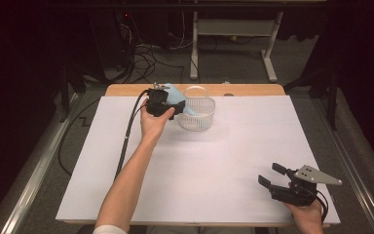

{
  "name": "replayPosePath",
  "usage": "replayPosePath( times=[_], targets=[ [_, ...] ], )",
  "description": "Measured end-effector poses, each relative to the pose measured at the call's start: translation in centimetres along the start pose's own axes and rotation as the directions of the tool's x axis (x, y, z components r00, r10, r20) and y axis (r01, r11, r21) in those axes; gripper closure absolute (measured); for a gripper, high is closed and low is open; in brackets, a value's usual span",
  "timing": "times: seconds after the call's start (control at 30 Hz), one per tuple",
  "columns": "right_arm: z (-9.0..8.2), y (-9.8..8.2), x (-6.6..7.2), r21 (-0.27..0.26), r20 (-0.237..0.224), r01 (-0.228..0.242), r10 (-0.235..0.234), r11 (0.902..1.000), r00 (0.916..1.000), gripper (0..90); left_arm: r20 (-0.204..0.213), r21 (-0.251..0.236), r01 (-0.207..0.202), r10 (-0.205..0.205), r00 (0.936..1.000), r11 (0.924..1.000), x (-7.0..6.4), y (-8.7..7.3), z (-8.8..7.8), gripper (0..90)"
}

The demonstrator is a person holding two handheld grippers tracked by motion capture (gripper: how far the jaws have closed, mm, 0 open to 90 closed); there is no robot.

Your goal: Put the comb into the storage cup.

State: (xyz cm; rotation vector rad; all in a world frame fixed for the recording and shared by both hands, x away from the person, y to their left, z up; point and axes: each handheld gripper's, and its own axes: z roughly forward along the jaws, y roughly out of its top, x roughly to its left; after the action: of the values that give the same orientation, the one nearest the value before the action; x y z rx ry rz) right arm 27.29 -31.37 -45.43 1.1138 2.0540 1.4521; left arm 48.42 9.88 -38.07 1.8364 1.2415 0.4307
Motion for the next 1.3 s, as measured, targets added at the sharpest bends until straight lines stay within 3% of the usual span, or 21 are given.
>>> replayPosePath(
  times=[1.3],
  targets=[
    [0.0,0.0,0.0,-0.005,0.0,0.001,-0.001,1.0,1.0,25.7,-0.017,-0.003,-0.018,0.018,0.9997,0.9998,0.0,-0.8,-1.8,23.1]
  ],
)
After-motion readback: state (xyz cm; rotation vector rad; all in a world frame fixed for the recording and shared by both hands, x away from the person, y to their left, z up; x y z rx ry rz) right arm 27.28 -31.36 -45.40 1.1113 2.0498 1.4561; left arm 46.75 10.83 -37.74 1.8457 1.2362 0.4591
